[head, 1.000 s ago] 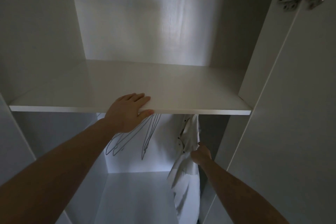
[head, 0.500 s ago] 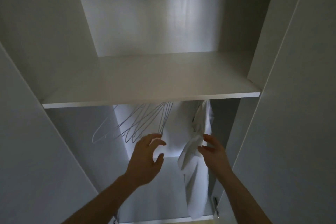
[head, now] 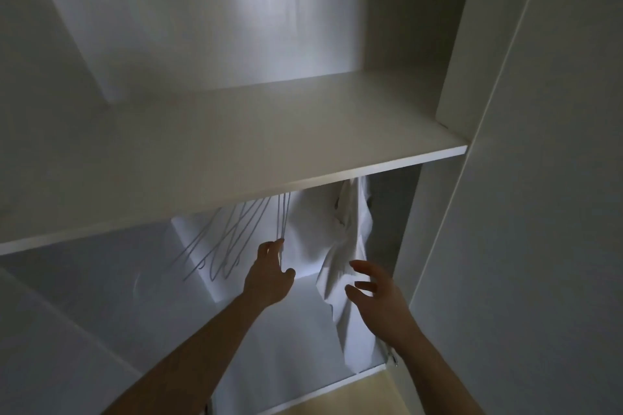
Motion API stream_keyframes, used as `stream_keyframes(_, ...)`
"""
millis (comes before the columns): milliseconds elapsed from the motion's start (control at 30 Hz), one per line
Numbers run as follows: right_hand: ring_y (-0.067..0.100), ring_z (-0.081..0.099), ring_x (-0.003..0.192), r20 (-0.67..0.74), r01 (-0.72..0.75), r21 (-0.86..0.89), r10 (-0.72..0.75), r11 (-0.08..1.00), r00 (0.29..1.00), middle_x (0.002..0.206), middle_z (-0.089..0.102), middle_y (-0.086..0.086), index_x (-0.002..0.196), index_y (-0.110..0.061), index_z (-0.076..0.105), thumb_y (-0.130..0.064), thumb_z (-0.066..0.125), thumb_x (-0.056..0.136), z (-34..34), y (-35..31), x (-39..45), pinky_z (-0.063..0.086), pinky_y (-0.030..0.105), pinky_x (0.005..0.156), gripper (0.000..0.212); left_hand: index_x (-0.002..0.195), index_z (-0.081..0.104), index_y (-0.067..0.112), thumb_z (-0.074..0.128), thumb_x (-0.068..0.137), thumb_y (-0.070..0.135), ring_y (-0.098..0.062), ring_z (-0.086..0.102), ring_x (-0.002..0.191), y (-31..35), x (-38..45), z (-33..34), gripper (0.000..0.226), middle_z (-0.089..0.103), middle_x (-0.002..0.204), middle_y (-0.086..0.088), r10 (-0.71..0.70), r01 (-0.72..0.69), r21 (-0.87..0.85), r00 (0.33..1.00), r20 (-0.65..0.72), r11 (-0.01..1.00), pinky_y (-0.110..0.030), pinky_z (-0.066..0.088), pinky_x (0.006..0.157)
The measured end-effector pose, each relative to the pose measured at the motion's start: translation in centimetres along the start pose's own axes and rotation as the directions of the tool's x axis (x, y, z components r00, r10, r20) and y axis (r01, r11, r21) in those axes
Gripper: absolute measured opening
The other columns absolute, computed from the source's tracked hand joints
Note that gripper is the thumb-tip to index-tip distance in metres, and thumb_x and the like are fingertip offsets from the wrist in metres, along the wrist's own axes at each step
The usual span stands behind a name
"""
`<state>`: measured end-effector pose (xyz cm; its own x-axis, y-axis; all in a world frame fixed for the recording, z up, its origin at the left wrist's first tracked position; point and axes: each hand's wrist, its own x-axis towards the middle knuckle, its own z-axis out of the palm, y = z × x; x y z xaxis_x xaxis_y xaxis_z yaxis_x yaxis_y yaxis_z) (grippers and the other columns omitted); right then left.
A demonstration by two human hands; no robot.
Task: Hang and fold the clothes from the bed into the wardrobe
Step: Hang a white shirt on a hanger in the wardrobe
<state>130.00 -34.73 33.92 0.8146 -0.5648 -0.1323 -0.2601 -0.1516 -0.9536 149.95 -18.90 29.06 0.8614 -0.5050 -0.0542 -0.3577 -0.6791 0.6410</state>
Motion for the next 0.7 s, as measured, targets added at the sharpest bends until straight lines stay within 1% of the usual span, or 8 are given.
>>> stream_keyframes(133,-0.006,0.058,0.102,-0.049,-0.012,-0.027,0.011,1.0,0.999,0.126,0.058,-0.022,0.126,-0.042,0.057,-0.025,0.071,0.096,1.4,-0.9,-0.1,0.045,0.005,0.068,0.037,0.16,0.023,0.017,0.064,0.092,0.025,-0.03,0.055,0.131,-1.0,2.9,0.5,0.08,0.026,0.16,-0.006,-0.067,0.067,0.006,0.997,0.035,0.998,-0.039,0.047,0.101)
stream_keyframes(233,-0.006,0.059,0.101,-0.094,-0.018,-0.025,0.015,1.0,0.996,0.127,0.058,-0.022,0.125,-0.042,0.057,-0.026,0.071,0.096,2.0,-1.2,-0.2,0.045,0.006,0.07,0.035,0.161,0.02,0.016,0.063,0.094,0.026,-0.032,0.049,0.137,-1.9,4.4,0.8,0.08,0.027,0.163,-0.009,-0.098,0.097,0.021,0.993,0.072,0.995,-0.039,0.044,0.104)
stream_keyframes(300,-0.003,0.06,0.102,-0.104,-0.029,-0.03,0.026,0.999,0.994,0.129,0.058,-0.019,0.127,-0.04,0.057,-0.025,0.07,0.097,2.2,-1.3,-0.4,0.046,0.008,0.071,0.036,0.158,0.026,0.016,0.064,0.096,0.027,-0.032,0.051,0.136,-2.2,5.3,0.9,0.074,0.037,0.159,-0.009,-0.087,0.085,0.022,0.994,0.069,0.996,-0.04,0.046,0.104)
stream_keyframes(433,0.006,0.061,0.111,-0.167,-0.048,-0.047,0.04,0.998,0.985,0.134,0.058,-0.015,0.132,-0.035,0.058,-0.025,0.069,0.097,2.8,-1.0,-1.2,0.056,0.028,0.087,0.038,0.138,0.048,0.016,0.068,0.097,0.031,-0.028,0.066,0.117,-2.0,6.9,0.8,0.048,0.068,0.131,-0.007,-0.098,0.096,-0.092,0.995,-0.015,0.991,-0.034,0.052,0.092)
stream_keyframes(500,0.007,0.061,0.112,-0.196,-0.059,-0.042,0.05,0.997,0.979,0.133,0.057,-0.017,0.129,-0.037,0.058,-0.025,0.07,0.097,3.0,-0.6,-1.7,0.06,0.038,0.09,0.037,0.13,0.051,0.016,0.07,0.096,0.023,-0.028,0.068,0.107,-1.6,7.2,0.7,0.04,0.069,0.124,-0.006,-0.07,0.062,-0.106,0.994,-0.081,0.992,-0.031,0.051,0.083)
stream_keyframes(567,0.006,0.062,0.111,-0.221,-0.078,-0.03,0.069,0.996,0.973,0.128,0.058,-0.019,0.123,-0.044,0.057,-0.026,0.071,0.096,3.0,-0.2,-2.0,0.063,0.035,0.082,0.036,0.123,0.05,0.018,0.072,0.093,0.012,-0.028,0.068,0.094,-1.5,7.3,0.6,0.038,0.06,0.126,-0.007,0.0,-0.007,-0.046,0.991,-0.134,0.999,-0.029,0.05,0.073)
stream_keyframes(633,0.0,0.065,0.103,-0.235,-0.097,-0.022,0.089,0.995,0.968,0.12,0.061,-0.021,0.119,-0.049,0.055,-0.026,0.071,0.095,2.8,0.1,-2.3,0.059,0.022,0.071,0.037,0.119,0.051,0.022,0.073,0.088,0.004,-0.025,0.065,0.077,-1.5,7.5,0.7,0.042,0.05,0.128,-0.006,0.069,-0.062,0.056,0.987,-0.144,0.997,-0.024,0.047,0.059)
stream_keyframes(700,-0.005,0.066,0.093,-0.245,-0.109,-0.017,0.101,0.994,0.964,0.111,0.063,-0.023,0.12,-0.05,0.054,-0.027,0.071,0.095,2.7,0.5,-2.5,0.052,0.014,0.068,0.038,0.122,0.055,0.024,0.074,0.085,0.001,-0.028,0.067,0.075,-1.4,7.6,0.8,0.047,0.045,0.133,-0.004,0.119,-0.103,0.128,0.985,-0.122,0.986,-0.025,0.048,0.054)
